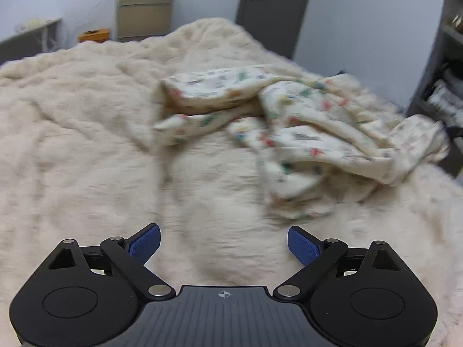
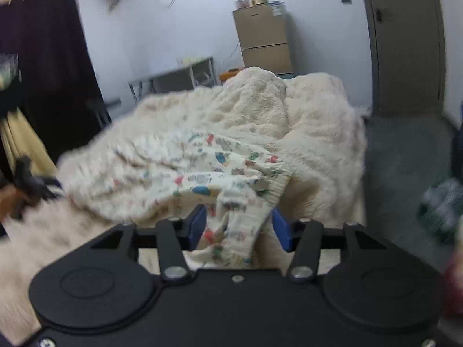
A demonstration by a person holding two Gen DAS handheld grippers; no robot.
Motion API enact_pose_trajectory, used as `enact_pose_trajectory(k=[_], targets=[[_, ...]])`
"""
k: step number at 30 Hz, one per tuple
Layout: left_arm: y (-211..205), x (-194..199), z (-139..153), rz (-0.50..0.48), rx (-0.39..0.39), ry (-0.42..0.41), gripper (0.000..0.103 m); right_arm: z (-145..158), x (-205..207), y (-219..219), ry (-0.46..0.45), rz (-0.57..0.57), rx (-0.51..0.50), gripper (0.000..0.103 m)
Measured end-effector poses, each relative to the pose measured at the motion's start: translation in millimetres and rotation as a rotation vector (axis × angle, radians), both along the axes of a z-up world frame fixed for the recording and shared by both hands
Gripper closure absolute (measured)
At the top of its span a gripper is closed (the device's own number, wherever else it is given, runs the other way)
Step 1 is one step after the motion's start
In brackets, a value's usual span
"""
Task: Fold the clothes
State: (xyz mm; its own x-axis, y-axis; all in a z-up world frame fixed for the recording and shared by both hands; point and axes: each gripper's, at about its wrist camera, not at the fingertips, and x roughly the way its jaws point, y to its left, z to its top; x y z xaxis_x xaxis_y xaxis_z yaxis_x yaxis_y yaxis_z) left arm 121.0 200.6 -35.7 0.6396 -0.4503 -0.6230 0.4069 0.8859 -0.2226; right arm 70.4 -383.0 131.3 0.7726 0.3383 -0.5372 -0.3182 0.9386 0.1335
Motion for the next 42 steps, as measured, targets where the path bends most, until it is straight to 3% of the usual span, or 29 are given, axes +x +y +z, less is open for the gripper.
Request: enact_pose_trajectory(k=[3, 4, 5, 6, 7, 9, 13, 15, 16, 17, 20, 23, 25, 27, 29, 31, 33, 35, 36, 38, 39, 42], targets=[[-22.6, 7.7, -1.1, -0.013, -0.044, -0.046, 0.011, 11.0, -18.2, 16.0, -0.063, 0.037, -0.046, 0.048], [-34.5, 11.6, -2.0, -0.005, -0.024, -0.069, 0.017, 11.2, -21.9, 26.4, -0.075, 0.089, -0.050, 0.043], [-42.5, 13.5, -1.0, -0.009, -0.007, -0.085, 0.041, 11.3, -25.7, 36.9, -0.087, 0.140, -0.054, 0.039], [-49.2, 14.0, 1.5, -0.015, 0.004, -0.101, 0.058, 11.5, -29.4, 47.4, -0.098, 0.192, -0.058, 0.038], [-51.9, 10.6, 8.2, -0.027, -0.001, -0.117, 0.089, 9.7, -31.5, 58.8, -0.107, 0.235, -0.067, 0.038], [-55.7, 1.3, 24.6, -0.037, -0.005, -0.166, 0.095, -1.4, -28.9, 84.8, -0.108, 0.289, -0.107, 0.038], [-35.1, -42.9, 95.3, 0.046, -0.025, -0.378, 0.099, -22.3, -26.0, 128.4, -0.134, 0.339, -0.212, 0.049], [-27.0, -72.5, 139.5, 0.059, -0.041, -0.491, 0.099, -37.4, -25.1, 150.9, -0.158, 0.348, -0.292, 0.059], [-26.7, -88.2, 160.5, 0.066, -0.036, -0.552, 0.099, -43.9, -23.9, 159.5, -0.167, 0.344, -0.329, 0.073], [-27.7, -100.6, 177.0, 0.071, -0.033, -0.595, 0.099, -48.3, -21.2, 164.2, -0.172, 0.323, -0.359, 0.093], [-35.6, -124.2, 207.6, 0.056, 0.002, -0.670, 0.099, -48.1, -22.2, 164.3, -0.217, 0.300, -0.372, 0.101], [-43.0, -130.5, 220.4, 0.071, 0.071, -0.691, 0.099, -17.0, -31.7, 136.3, -0.293, 0.271, -0.207, 0.102], [-44.4, -129.7, 222.7, 0.090, 0.115, -0.679, 0.099, 8.5, -39.3, 109.3, -0.337, 0.237, -0.057, 0.103], [-40.1, -124.0, 216.6, 0.108, 0.113, -0.640, 0.098, 25.6, -44.3, 86.5, -0.355, 0.211, 0.056, 0.103], [-32.5, -108.3, 199.5, 0.139, 0.108, -0.557, 0.088, 33.4, -47.2, 68.7, -0.371, 0.192, 0.143, 0.103], [-29.0, -91.1, 178.7, 0.175, 0.154, -0.484, 0.071, 31.8, -45.0, 59.4, -0.365, 0.103, 0.136, 0.103], [-24.8, -72.7, 151.8, 0.181, 0.208, -0.387, 0.069, 27.9, -36.7, 55.9, -0.304, 0.086, 0.095, 0.103], [-9.2, -62.9, 122.8, 0.123, 0.154, -0.250, 0.047, 23.1, -33.1, 54.9, -0.254, 0.135, 0.097, 0.093], [-2.2, -59.7, 109.7, 0.093, 0.127, -0.189, 0.041, 20.5, -33.5, 57.7, -0.228, 0.193, 0.091, 0.090], [6.7, -66.0, 93.5, 0.036, 0.083, -0.129, 0.030, 18.3, -38.4, 67.5, -0.213, 0.273, 0.058, 0.054], [12.9, -73.8, 82.1, 0.008, 0.072, -0.096, 0.026, 17.6, -40.2, 72.4, -0.208, 0.305, 0.042, 0.047], [22.4, -88.5, 62.9, -0.002, 0.041, -0.057, 0.020, 10.7, -46.7, 97.3, -0.197, 0.402, -0.032, 0.043]])
